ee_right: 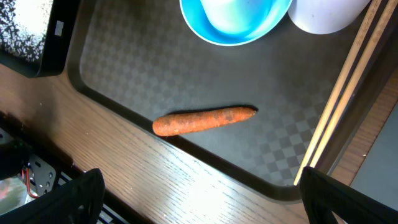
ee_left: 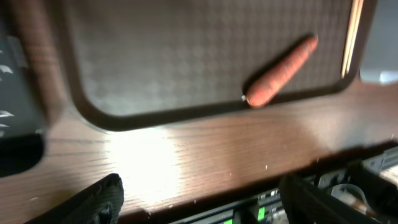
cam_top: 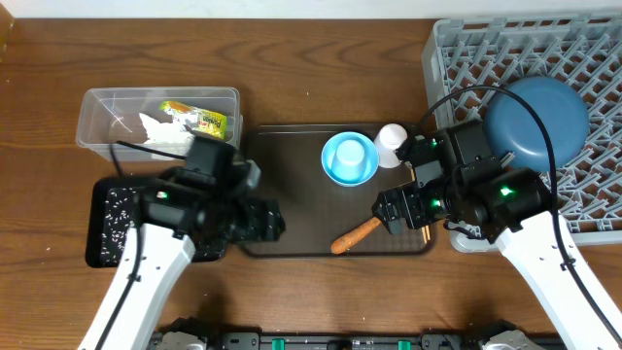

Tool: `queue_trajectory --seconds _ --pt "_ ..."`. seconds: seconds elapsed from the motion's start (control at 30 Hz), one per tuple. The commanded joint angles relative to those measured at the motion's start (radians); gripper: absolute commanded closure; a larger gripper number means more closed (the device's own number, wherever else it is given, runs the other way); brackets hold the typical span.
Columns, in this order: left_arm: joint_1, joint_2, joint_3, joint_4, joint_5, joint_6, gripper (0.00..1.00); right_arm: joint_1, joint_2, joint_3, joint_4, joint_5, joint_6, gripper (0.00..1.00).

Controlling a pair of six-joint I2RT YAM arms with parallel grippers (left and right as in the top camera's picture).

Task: Sort waste into correct bins and load items into the dishwasher rack
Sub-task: 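Move the left gripper right over the carrot on the brown tray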

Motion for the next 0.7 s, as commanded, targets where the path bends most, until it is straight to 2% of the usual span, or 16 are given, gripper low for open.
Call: queue_trajectory --seconds 0.0,0.3,0.5,0.67 --pt "-0.055 0.001 -0.033 0.026 0.01 -0.031 0.17 0.021 0.005 0.009 0.001 0.0 0.0 0.01" --pt "-0.22 0.01 -0.057 0.179 0.002 -0.066 0.17 0.021 0.005 0.009 0.001 0.0 0.0 0.01" --pt "-0.324 0.042 -0.057 0.278 -0.129 -0.078 0.17 0.021 0.005 0.009 0.001 0.0 0.0 0.01" --pt "-0.394 0.112 -0.057 0.325 -0.159 -0.077 0.17 0.021 0.005 0.009 0.001 0.0 0.0 0.01"
